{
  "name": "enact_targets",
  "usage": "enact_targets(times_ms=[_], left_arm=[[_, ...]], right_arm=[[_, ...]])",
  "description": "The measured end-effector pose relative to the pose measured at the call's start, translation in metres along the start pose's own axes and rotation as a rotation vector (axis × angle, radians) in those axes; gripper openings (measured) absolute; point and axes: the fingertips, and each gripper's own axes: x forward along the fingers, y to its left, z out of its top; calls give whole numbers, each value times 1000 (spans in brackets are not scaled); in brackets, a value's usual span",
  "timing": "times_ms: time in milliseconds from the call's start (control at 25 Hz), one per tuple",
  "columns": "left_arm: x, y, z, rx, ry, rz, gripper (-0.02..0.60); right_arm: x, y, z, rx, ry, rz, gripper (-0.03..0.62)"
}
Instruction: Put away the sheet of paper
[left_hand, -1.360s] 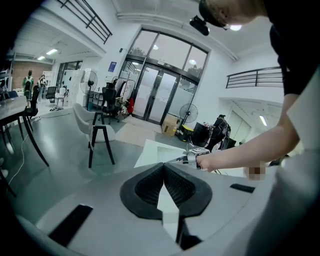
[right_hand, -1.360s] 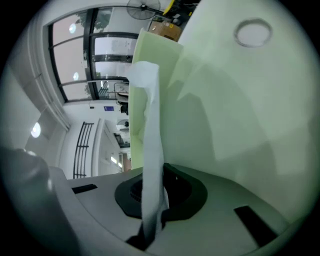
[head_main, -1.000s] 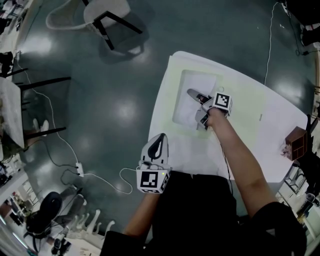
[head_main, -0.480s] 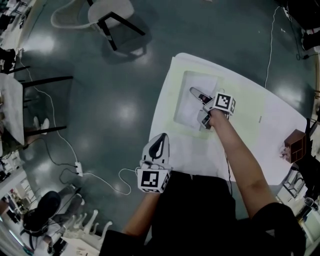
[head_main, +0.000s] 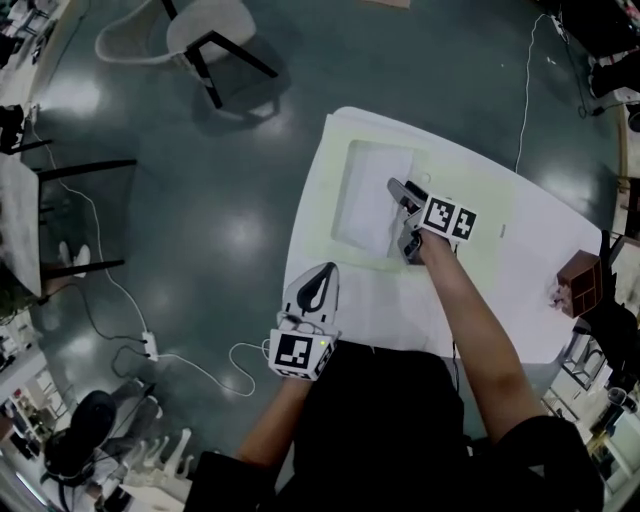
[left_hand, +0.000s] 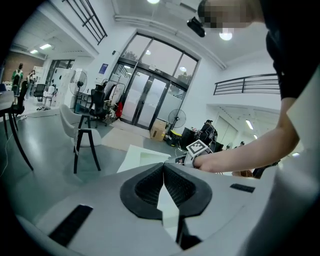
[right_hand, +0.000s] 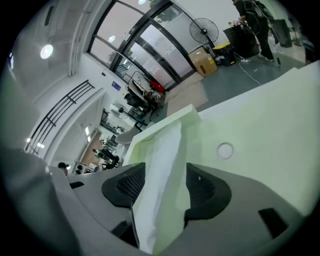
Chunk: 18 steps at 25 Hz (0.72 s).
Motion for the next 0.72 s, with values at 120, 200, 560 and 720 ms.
enact_targets(times_ms=[120, 200, 560, 720], left_arm=[[1, -11, 4, 32, -9, -21, 5], [1, -19, 8, 35, -12, -23, 3], [-9, -74, 14, 90, -33, -9, 3], [-21, -120, 8, 93, -53, 17, 4]], right_arm=[[-28, -13, -2, -17, -7, -2, 222], [-52, -18, -3, -12, -18, 16, 222], [-194, -35, -22, -82, -84, 90, 222], [-265, -44, -35, -159, -97, 108, 222]])
